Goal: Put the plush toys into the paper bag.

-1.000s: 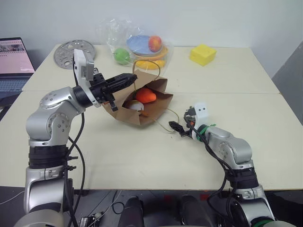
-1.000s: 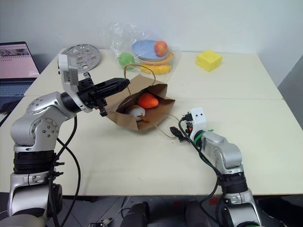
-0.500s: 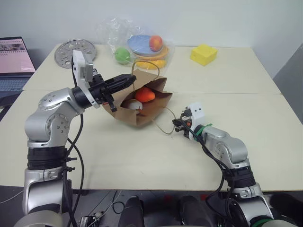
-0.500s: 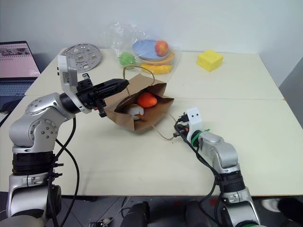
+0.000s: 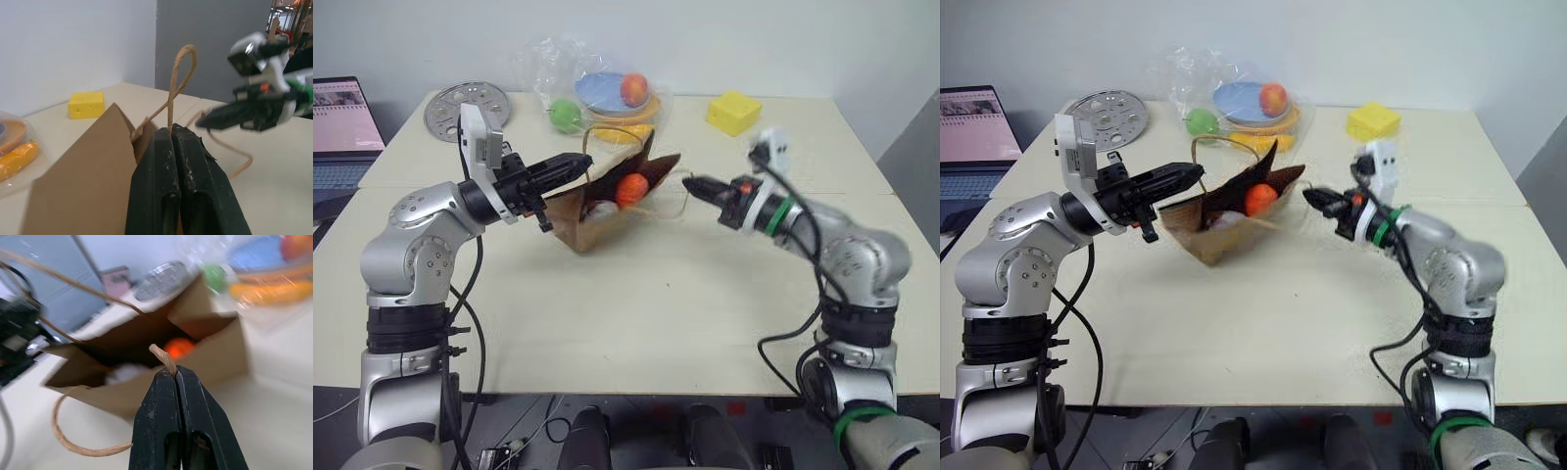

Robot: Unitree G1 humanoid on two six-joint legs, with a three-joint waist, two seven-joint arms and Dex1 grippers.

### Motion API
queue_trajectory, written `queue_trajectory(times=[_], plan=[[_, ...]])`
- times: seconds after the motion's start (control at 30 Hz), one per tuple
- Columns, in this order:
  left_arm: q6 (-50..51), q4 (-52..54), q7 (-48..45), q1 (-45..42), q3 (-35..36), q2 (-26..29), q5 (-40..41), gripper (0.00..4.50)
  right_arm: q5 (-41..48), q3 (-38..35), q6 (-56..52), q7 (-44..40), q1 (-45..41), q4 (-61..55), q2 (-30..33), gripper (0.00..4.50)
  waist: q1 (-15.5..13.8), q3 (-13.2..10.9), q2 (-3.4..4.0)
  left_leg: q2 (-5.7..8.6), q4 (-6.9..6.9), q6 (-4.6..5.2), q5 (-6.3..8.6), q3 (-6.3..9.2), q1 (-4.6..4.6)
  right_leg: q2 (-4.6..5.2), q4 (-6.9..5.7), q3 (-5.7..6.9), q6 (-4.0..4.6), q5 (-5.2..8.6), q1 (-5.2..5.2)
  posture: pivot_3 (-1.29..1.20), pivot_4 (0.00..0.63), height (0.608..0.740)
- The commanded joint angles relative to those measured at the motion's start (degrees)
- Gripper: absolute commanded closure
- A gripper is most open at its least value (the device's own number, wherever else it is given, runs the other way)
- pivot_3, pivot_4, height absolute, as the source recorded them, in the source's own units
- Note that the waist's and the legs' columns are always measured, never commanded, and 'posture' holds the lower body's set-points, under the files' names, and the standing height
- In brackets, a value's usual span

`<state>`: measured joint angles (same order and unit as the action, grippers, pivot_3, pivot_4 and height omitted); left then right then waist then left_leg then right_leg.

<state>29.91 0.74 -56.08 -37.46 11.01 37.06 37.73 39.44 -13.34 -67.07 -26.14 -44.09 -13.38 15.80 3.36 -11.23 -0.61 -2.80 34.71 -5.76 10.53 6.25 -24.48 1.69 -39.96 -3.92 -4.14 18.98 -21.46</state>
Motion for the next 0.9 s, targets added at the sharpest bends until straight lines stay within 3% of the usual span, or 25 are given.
queue_trajectory(times=[0.03,0.23,0.47,0.9], plan=[[0.3,2.0,1.4,-1.3,2.2,-0.2,1.8,4.50,3.8,-1.5,-2.2,2.0,-6.9,1.5,-1.9,4.49,0.0,0.0,0.03,0.00,0.00,0.00,0.00,-0.02,-0.01,0.01,0.01,-0.01,0.00,0.00,-0.01,0.00,0.150,0.740],[0.9,3.6,1.6,-0.4,1.5,-0.5,2.0,4.50,-1.1,4.4,4.2,2.3,-7.9,6.7,-3.7,4.49,0.2,0.0,0.03,-0.01,-0.02,0.00,0.00,-0.03,-0.09,-0.01,-0.05,-0.02,0.00,0.00,-0.18,0.00,0.150,0.740],[4.1,6.5,2.6,-0.3,2.5,0.3,4.5,4.50,0.9,1.6,5.3,4.7,-12.9,8.7,-4.3,4.49,0.0,0.0,0.06,0.01,0.01,0.00,-0.01,-0.08,-0.34,0.02,-0.05,-0.05,0.00,-0.01,-0.42,0.00,0.150,0.740],[2.2,6.1,3.5,2.8,0.4,-0.5,1.5,4.50,-2.7,5.7,9.3,7.4,-9.4,10.6,-6.8,4.49,0.0,0.0,0.05,0.00,-0.01,0.00,-0.01,-0.08,-0.32,0.01,-0.05,-0.05,0.01,0.00,-0.41,0.00,0.150,0.740]])
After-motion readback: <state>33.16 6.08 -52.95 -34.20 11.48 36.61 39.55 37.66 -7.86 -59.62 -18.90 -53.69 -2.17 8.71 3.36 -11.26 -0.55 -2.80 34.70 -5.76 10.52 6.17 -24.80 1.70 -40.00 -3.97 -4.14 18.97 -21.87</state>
